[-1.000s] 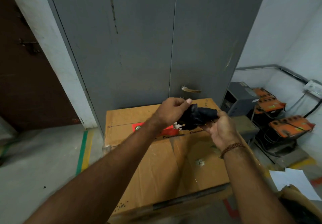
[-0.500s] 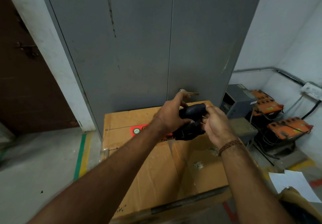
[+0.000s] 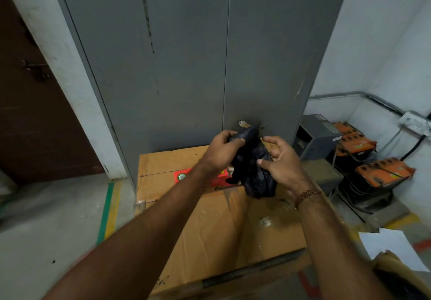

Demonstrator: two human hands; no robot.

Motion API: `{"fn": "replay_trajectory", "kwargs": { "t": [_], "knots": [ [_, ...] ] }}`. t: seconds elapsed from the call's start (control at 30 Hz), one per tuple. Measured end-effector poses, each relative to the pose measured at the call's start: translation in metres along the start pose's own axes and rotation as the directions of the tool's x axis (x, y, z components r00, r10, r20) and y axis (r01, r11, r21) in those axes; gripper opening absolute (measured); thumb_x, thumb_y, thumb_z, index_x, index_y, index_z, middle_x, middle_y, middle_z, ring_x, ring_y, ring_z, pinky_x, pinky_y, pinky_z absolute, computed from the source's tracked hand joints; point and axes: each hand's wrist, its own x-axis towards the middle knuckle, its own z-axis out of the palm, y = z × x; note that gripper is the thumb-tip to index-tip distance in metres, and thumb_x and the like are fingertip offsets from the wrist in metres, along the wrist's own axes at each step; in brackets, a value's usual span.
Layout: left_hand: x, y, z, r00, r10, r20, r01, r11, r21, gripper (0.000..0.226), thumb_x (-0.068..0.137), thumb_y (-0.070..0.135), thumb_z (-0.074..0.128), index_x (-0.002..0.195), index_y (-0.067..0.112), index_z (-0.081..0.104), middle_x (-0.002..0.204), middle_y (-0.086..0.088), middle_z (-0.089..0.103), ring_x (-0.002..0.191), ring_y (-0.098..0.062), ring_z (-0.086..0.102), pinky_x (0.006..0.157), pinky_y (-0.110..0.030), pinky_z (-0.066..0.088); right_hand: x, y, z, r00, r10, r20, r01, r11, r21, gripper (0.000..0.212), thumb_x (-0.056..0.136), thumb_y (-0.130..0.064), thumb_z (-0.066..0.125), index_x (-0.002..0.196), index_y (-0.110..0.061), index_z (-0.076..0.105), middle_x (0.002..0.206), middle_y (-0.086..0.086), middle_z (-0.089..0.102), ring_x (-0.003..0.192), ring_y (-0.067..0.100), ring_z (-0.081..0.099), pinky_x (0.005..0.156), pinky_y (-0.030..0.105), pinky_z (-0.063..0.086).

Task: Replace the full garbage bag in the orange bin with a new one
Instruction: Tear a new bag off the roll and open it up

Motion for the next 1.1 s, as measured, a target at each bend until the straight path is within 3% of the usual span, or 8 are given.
{"fn": "replay_trajectory", "kwargs": {
  "t": [0.1, 0.2, 0.27, 0.37, 0.47, 0.73, 0.87, 1.1],
  "knots": [
    [0.0, 0.002, -0.007, 0.993, -0.093, 0.074, 0.098, 0.993, -0.067, 0.018, 0.101, 0.027, 0.059, 0.113, 0.014, 0.063, 0.102, -0.007, 0.07, 0.087, -0.026, 0.07, 0.061, -0.033, 0.055, -0.008, -0.001, 0.0, 0.964, -0.187, -0.188, 0.086, 0.891, -0.445, 0.048, 0.08, -0.012, 0.083, 0.122, -0.023, 0.061, 0.105, -0.004, 0.068, 0.1, 0.016, 0.066, 0.092, 0.037, 0.056],
    [-0.001, 0.0, -0.006, 0.996, -0.051, 0.08, 0.058, 0.995, -0.083, 0.024, 0.1, 0.03, 0.063, 0.116, 0.013, 0.064, 0.105, -0.009, 0.072, 0.092, -0.026, 0.072, 0.065, -0.036, 0.058, -0.028, -0.014, 0.009, 0.756, -0.541, -0.369, 0.174, 0.709, -0.684, 0.025, 0.083, -0.019, 0.076, 0.102, -0.021, 0.062, 0.096, -0.003, 0.06, 0.095, 0.02, 0.054, 0.084, 0.038, 0.051],
    [-0.003, 0.0, -0.002, 0.996, 0.029, 0.079, -0.024, 0.998, -0.065, 0.024, 0.095, 0.028, 0.071, 0.115, 0.014, 0.065, 0.103, -0.008, 0.073, 0.09, -0.025, 0.072, 0.069, -0.041, 0.058, -0.034, -0.029, 0.016, 0.826, -0.421, -0.374, 0.234, 0.86, -0.453, 0.017, 0.094, -0.037, 0.068, 0.095, -0.021, 0.062, 0.086, -0.005, 0.065, 0.083, 0.014, 0.061, 0.071, 0.034, 0.053],
    [-0.007, 0.001, 0.0, 0.983, 0.131, 0.126, -0.13, 0.991, -0.012, 0.036, 0.085, 0.014, 0.083, 0.114, 0.012, 0.062, 0.102, -0.012, 0.073, 0.089, -0.023, 0.072, 0.081, -0.043, 0.061, -0.03, -0.044, 0.022, 0.98, 0.047, -0.192, -0.036, 0.998, 0.06, 0.052, 0.092, -0.067, 0.059, 0.1, -0.017, 0.065, 0.093, 0.001, 0.074, 0.084, 0.014, 0.073, 0.07, 0.038, 0.063],
    [-0.013, 0.012, -0.005, 0.962, 0.11, 0.25, -0.107, 0.994, -0.024, 0.049, 0.078, 0.0, 0.085, 0.119, 0.003, 0.058, 0.109, -0.021, 0.074, 0.098, -0.029, 0.075, 0.086, -0.04, 0.063, -0.022, -0.041, 0.016, 0.988, 0.1, -0.114, -0.063, 0.954, 0.292, 0.042, 0.092, -0.046, 0.072, 0.112, -0.01, 0.066, 0.106, 0.008, 0.077, 0.091, 0.019, 0.078, 0.075, 0.042, 0.066],
    [-0.016, 0.024, -0.02, 0.983, -0.019, 0.185, 0.028, 0.999, -0.045, 0.053, 0.077, 0.038, 0.053, 0.127, 0.02, 0.061, 0.114, 0.006, 0.065, 0.116, -0.014, 0.057, 0.097, -0.04, 0.041, -0.025, -0.042, 0.011, 0.996, 0.087, -0.013, -0.072, 0.891, 0.449, 0.035, 0.089, -0.028, 0.078, 0.116, -0.007, 0.069, 0.107, 0.01, 0.078, 0.106, 0.028, 0.074, 0.092, 0.044, 0.06],
    [-0.026, 0.028, -0.015, 0.929, 0.021, 0.371, 0.028, 0.992, -0.126, 0.056, 0.09, 0.048, 0.066, 0.122, 0.003, 0.066, 0.127, -0.022, 0.067, 0.124, -0.039, 0.06, 0.109, -0.054, 0.042, -0.034, -0.053, 0.009, 0.994, 0.05, 0.098, -0.092, 0.862, 0.498, 0.032, 0.091, -0.018, 0.075, 0.121, -0.007, 0.069, 0.109, 0.012, 0.078, 0.104, 0.026, 0.075, 0.088, 0.041, 0.06],
    [-0.04, 0.03, -0.029, 0.879, -0.111, 0.464, 0.075, 0.993, 0.095, 0.034, 0.087, 0.046, 0.076, 0.096, 0.013, 0.08, 0.082, -0.004, 0.075, 0.066, -0.016, 0.067, 0.061, -0.024, 0.054, -0.04, -0.045, 0.004, 0.998, 0.051, -0.048, -0.035, 0.956, 0.293, 0.051, 0.076, -0.03, 0.09, 0.116, -0.009, 0.067, 0.102, 0.011, 0.079, 0.091, 0.026, 0.078, 0.07, 0.037, 0.061]
  ]
}}
